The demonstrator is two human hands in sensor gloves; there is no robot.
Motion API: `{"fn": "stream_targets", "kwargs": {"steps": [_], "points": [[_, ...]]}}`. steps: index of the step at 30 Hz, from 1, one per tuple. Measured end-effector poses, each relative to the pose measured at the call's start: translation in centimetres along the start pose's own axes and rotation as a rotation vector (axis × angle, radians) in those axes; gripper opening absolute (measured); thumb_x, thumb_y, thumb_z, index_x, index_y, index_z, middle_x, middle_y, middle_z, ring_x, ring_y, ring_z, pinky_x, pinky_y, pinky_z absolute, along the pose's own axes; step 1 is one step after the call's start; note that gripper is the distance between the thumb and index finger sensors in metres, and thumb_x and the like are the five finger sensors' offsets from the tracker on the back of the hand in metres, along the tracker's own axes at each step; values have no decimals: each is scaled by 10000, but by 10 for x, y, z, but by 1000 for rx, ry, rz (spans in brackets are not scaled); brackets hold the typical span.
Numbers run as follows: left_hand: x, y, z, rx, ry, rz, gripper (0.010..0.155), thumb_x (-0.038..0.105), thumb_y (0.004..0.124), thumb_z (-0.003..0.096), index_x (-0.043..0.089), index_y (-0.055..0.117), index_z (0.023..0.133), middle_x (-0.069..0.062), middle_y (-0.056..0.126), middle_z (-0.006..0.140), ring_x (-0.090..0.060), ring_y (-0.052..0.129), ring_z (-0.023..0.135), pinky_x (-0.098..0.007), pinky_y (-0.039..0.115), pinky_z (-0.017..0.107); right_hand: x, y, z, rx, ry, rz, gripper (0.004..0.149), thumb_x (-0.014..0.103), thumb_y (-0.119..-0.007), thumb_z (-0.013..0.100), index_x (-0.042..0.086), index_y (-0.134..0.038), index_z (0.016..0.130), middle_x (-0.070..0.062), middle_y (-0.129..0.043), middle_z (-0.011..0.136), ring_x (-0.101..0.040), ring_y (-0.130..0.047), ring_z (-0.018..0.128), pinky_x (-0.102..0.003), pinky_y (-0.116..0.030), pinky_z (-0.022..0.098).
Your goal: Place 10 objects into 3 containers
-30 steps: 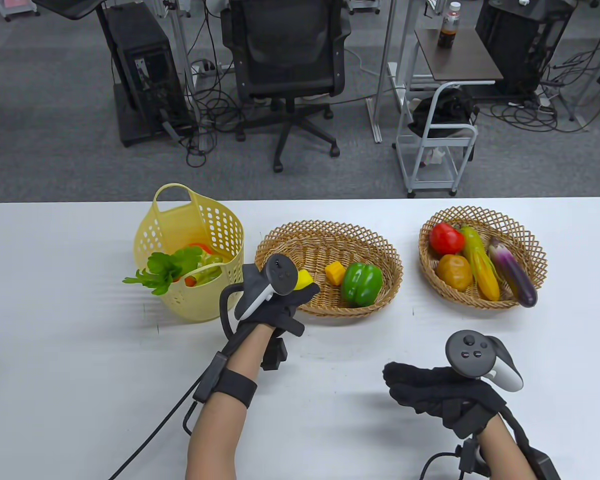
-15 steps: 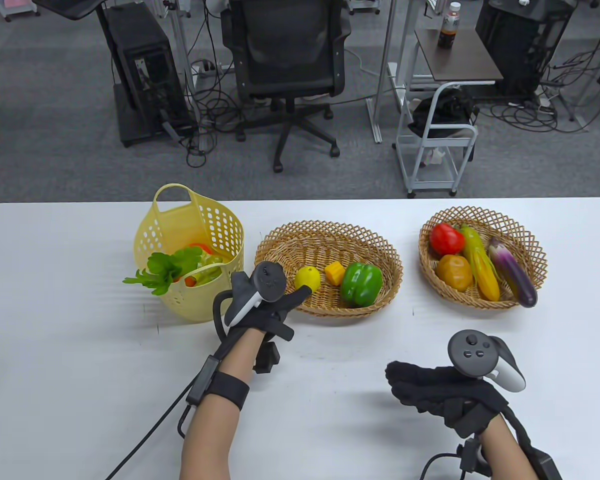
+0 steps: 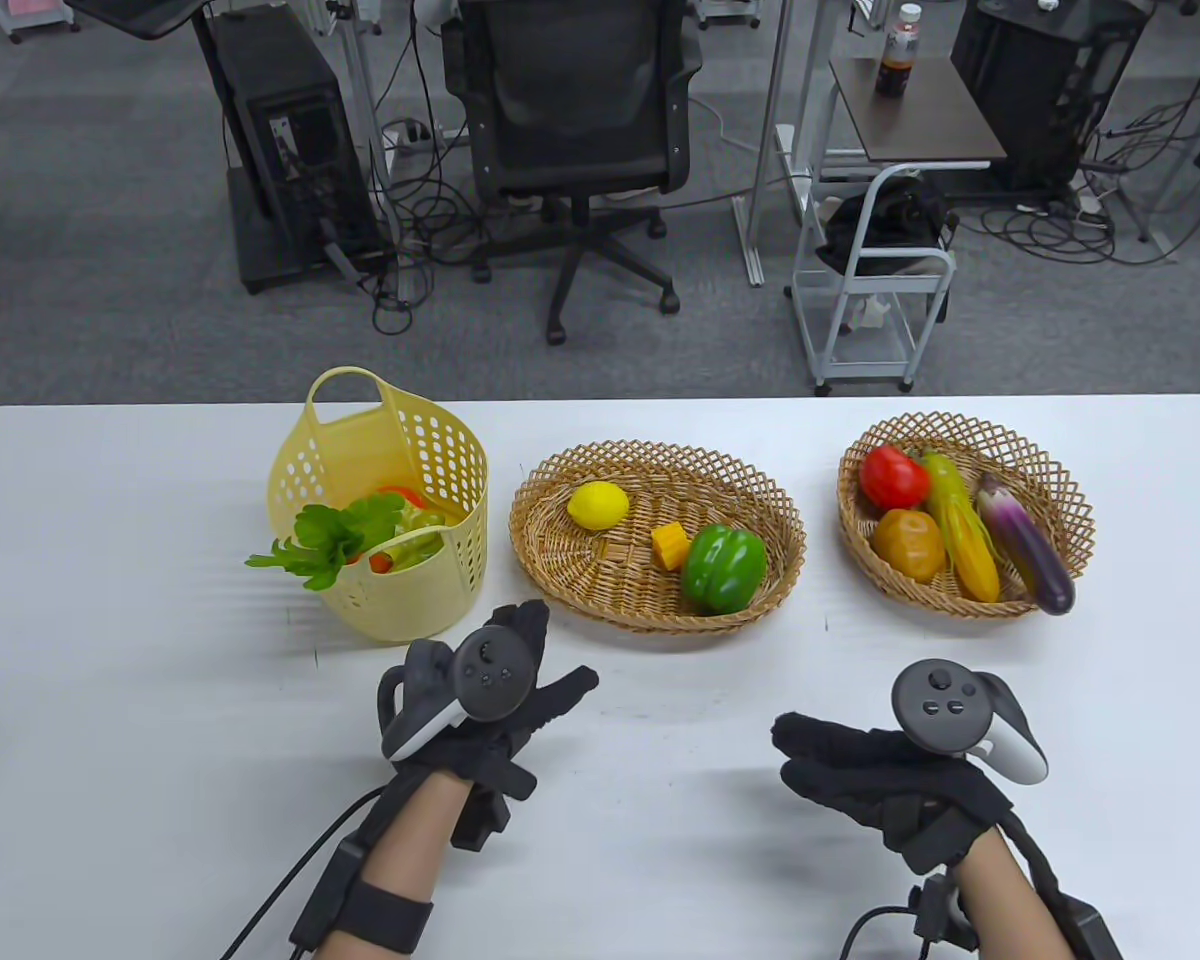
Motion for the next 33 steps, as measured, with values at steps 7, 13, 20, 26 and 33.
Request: {"fn": "stream_targets", "kwargs": {"steps": [7,13,20,26,33], "points": [[-16,16,-36,69,34,-75,884,744,545,568,158,316,1189,-280,373,1208,-562,481,1084,-689,574,692,3,7,-5,-323,-20,-201,758,537,-567,603,9,-394,1119,-336,-457,1128,-562,-598,936,-622,-591,667],[-24,16,-49,188,29,67,878,715,562,570,123,335,1177,-281,364,1200,-568,436,1085,-718,525,688,-7,11,-4,-481,-107,-332,780,546,-565,597,71,-263,1136,-263,-200,1190,-541,-282,1053,-678,-308,745],[-22,19,-53,239,19,275,890,718,545,566,92,351,1169,-263,384,1201,-548,450,1094,-722,531,682,-21,8,3,-483,-229,-453,831,604,-564,574,172,-135,1140,-138,38,1191,-459,76,1049,-684,-38,716],[-13,15,-58,239,49,220,901,724,536,569,98,318,1179,-274,319,1211,-566,382,1103,-736,490,692,-22,2,6,-389,-287,-529,796,627,-568,565,264,-174,1153,-73,94,1179,-407,160,1020,-680,41,672],[-18,20,-55,147,30,219,900,707,491,596,169,3,1129,-256,-35,1160,-602,102,1073,-773,329,697,-25,3,6,-363,-295,-513,799,631,-563,565,257,-171,1153,-73,107,1166,-406,171,1003,-679,47,659]]}}
Point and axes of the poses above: the tracker on the back of each hand, its own x axis roughly to the thumb side, its own z axis roughly from the wrist to the fingertips, y = z × x, the point moved 1 cm from there along z, roughly from the wrist to the fingertips
